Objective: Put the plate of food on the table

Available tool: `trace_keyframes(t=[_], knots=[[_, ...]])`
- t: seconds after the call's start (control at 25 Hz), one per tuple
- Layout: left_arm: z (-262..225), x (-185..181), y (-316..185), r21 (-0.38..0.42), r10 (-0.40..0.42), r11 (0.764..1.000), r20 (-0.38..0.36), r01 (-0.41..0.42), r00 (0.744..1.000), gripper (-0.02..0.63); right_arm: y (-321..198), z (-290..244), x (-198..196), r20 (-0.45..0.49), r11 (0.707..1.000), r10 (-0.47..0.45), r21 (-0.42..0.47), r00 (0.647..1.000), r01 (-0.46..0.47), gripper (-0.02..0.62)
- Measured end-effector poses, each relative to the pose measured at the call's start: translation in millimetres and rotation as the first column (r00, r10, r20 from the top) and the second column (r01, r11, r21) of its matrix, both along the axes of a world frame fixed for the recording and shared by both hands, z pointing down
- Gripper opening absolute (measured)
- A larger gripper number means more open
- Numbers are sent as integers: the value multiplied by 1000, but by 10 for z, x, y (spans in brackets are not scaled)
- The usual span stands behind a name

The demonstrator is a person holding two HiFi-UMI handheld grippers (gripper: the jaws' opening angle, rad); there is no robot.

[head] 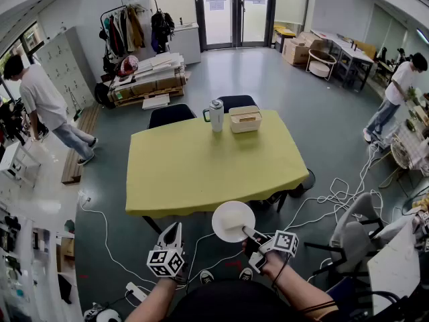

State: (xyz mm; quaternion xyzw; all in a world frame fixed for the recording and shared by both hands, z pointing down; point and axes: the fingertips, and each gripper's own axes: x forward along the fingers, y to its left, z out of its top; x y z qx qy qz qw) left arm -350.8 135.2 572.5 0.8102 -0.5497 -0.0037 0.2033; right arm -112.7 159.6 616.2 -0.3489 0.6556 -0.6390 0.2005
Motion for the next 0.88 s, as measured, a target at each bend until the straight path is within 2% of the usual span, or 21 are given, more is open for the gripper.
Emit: trace_keyframes(t=[0.88], knots=[[74, -244, -89, -20, 2, 1000, -15, -2, 1000, 9, -100, 31, -257, 24, 1000, 7, -12, 1000, -7, 32]])
